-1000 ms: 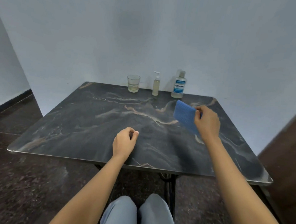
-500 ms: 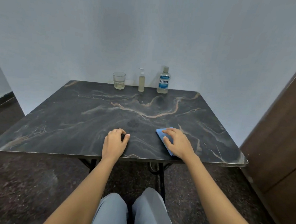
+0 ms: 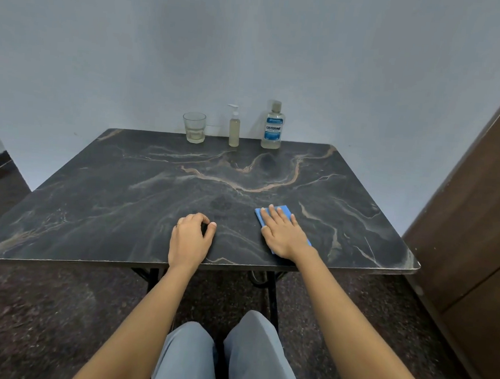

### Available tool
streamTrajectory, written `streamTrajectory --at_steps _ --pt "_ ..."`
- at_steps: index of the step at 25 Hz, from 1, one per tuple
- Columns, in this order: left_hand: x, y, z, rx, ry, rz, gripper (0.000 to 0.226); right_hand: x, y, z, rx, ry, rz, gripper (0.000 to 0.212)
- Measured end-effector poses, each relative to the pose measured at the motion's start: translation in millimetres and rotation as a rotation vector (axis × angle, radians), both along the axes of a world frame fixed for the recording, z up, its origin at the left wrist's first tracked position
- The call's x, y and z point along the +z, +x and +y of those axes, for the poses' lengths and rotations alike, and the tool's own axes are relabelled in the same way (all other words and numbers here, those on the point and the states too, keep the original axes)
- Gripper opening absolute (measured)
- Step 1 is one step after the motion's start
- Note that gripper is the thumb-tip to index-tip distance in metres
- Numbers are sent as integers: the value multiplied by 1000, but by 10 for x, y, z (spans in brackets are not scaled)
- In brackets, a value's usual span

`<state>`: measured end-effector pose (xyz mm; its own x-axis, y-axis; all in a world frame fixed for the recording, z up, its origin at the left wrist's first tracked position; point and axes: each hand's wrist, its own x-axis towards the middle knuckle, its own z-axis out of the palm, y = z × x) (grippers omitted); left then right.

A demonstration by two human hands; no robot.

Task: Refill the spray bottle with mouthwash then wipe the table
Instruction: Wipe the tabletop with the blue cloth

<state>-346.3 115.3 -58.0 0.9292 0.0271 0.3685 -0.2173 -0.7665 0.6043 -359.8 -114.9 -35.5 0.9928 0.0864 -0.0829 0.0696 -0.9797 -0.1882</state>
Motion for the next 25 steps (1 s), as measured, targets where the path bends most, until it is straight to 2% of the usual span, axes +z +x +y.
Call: streamTrajectory --at_steps 3,6,9,12,14,16,18,21,25 --pt "-24 15 22 -13 -9 11 22 -92 -132 -176 110 2 -14 53" --pt "-25 24 3 -4 -8 1 23 -43 -63 -381 6 -5 -8 53" --pt "-5 13 -7 12 9 -1 25 7 47 -196 -88 -10 1 53" --pt "4 -18 8 -11 -9 6 26 -57 -98 -48 56 -2 -20 53" --pt "10 -42 21 -35 -23 6 25 -104 -258 -241 137 10 -39 53" --pt "12 -56 34 -67 -13 -6 23 -89 -304 -528 70 22 -42 53" --pt "12 -74 -15 -145 40 -42 22 -6 -173 -692 -88 1 -12 53" --pt "31 -113 -245 -276 146 -46 27 121 151 -484 -195 -26 47 55" --pt "68 -84 -455 -381 205 -27 34 -34 -1 -235 32 -20 16 54"
